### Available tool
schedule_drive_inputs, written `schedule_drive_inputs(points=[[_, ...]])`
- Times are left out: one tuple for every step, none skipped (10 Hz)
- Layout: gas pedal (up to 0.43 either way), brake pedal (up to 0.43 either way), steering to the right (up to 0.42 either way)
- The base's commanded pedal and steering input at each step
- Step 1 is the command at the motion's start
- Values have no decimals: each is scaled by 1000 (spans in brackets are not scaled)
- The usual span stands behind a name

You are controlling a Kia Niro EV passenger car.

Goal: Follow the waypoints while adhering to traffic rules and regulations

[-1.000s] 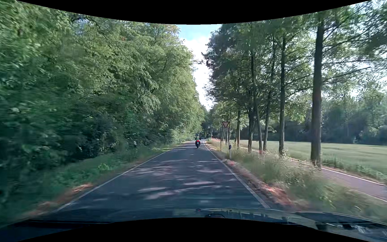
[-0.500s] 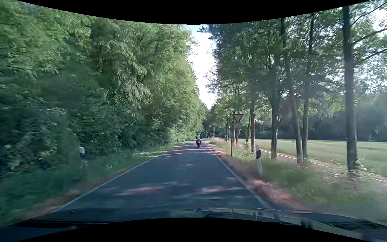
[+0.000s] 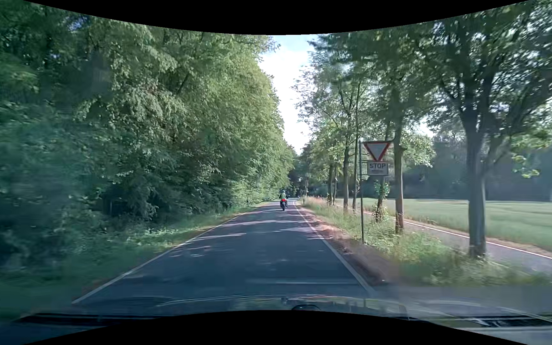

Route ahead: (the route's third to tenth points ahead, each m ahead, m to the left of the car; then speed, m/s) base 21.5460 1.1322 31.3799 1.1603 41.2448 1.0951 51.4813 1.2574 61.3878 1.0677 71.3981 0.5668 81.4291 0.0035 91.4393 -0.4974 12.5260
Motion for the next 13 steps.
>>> schedule_drive_inputs(points=[[157, 0, 1], [157, 0, 3], [157, 0, 3], [150, 0, 4], [150, 0, 5], [150, 0, 4], [150, 0, 1], [150, 0, -2], [138, 0, -4], [138, 0, -2], [130, 0, 0], [118, 0, -1], [118, 0, -5]])
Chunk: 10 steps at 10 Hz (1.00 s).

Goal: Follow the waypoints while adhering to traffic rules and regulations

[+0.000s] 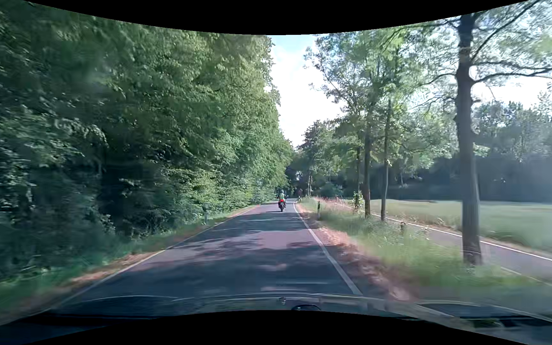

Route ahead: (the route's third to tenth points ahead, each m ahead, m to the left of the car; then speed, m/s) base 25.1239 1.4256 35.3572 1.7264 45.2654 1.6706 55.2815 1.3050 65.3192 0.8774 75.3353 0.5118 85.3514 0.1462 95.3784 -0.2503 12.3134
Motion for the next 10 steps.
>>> schedule_drive_inputs(points=[[118, 0, -6], [118, 0, -4], [130, 0, -4], [130, 0, -4], [130, 0, -4], [130, 0, 0], [130, 0, 4], [130, 0, 4], [130, 0, 3], [130, 0, 3]])
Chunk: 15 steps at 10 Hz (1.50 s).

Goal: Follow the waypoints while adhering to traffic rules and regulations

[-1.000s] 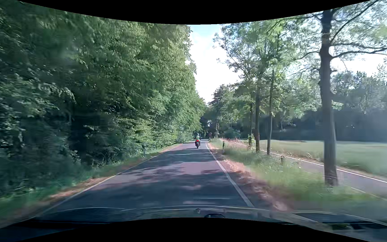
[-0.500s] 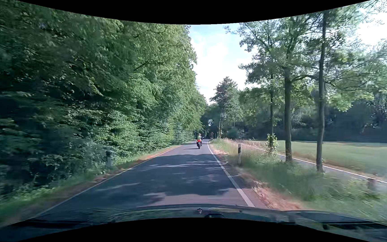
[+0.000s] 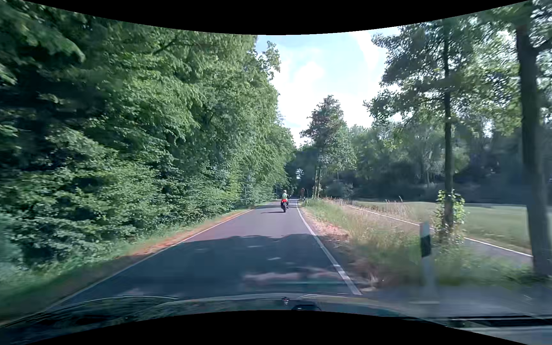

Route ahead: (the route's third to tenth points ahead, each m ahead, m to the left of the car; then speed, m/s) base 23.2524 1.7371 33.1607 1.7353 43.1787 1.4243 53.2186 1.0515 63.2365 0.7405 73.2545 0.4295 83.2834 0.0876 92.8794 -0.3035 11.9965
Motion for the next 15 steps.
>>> schedule_drive_inputs(points=[[130, 0, 3], [130, 0, 3], [118, 0, 2], [110, 0, 1], [110, 0, 1], [110, 0, 0], [110, 0, -1], [98, 0, -2], [98, 0, -1], [87, 0, -1], [87, 0, 0], [87, 0, 0], [87, 0, 0], [87, 0, 0], [98, 0, 0]])
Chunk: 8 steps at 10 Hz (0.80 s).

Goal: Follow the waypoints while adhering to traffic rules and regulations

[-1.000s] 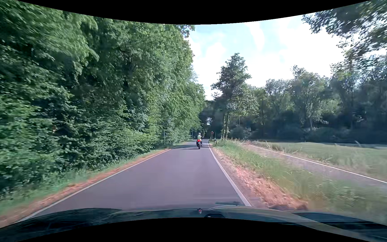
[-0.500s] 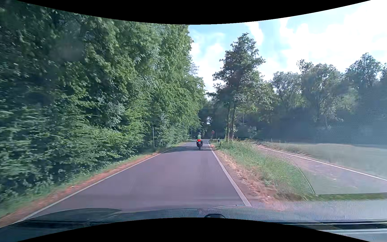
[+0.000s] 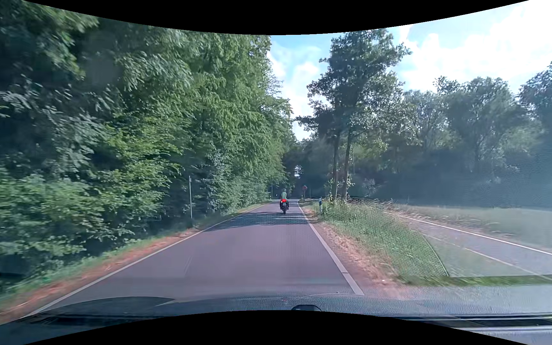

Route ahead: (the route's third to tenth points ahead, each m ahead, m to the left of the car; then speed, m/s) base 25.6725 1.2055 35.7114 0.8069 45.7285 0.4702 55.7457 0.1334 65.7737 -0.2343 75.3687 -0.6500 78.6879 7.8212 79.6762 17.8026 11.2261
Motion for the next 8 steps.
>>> schedule_drive_inputs(points=[[118, 0, 0], [118, 0, 0], [118, 0, 0], [118, 0, 1], [118, 0, 1], [118, 0, 1], [118, 0, 1], [118, 0, 1]])
